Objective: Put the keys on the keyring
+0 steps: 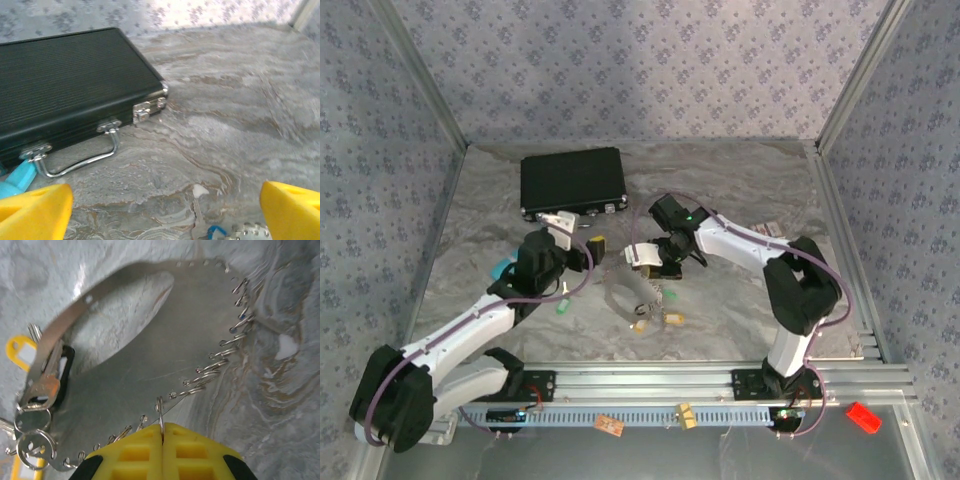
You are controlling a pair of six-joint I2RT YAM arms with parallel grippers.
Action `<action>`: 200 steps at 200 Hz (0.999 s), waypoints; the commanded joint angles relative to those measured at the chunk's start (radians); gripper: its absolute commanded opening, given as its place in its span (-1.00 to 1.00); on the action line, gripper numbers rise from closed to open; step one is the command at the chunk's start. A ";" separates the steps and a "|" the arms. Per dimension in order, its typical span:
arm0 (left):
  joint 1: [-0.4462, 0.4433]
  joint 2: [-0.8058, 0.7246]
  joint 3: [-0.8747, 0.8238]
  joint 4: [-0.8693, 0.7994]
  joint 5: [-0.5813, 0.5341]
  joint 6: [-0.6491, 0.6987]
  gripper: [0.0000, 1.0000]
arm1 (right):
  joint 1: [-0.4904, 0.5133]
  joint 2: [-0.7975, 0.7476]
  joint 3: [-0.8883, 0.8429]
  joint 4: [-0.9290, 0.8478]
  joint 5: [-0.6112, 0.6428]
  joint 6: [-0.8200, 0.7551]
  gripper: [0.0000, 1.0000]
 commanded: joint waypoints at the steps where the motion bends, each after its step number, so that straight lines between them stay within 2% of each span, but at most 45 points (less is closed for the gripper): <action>1: -0.046 -0.020 -0.005 -0.034 0.110 0.167 0.79 | 0.010 -0.100 -0.029 0.037 -0.064 0.085 -1.00; 29: -0.085 -0.009 -0.002 -0.082 0.264 0.284 0.38 | 0.010 -0.166 -0.091 0.118 -0.092 0.124 -1.00; 37: -0.096 -0.006 -0.017 -0.062 0.292 0.299 0.22 | 0.010 -0.175 -0.106 0.138 -0.098 0.133 -1.00; 56: -0.139 0.002 -0.077 0.027 0.364 0.382 -0.02 | 0.011 -0.189 -0.135 0.182 -0.109 0.150 -1.00; 83: -0.169 0.020 -0.154 0.179 0.391 0.422 -0.11 | 0.013 -0.201 -0.159 0.227 -0.129 0.169 -1.00; 107: -0.172 0.041 -0.179 0.239 0.453 0.455 -0.20 | 0.016 -0.212 -0.168 0.258 -0.140 0.185 -1.00; 140: -0.172 0.062 -0.206 0.339 0.382 0.446 -0.18 | 0.027 -0.227 -0.181 0.275 -0.154 0.193 -1.00; 200: -0.173 0.076 -0.195 0.360 0.409 0.433 -0.23 | 0.070 -0.233 -0.159 0.266 -0.116 0.182 -1.00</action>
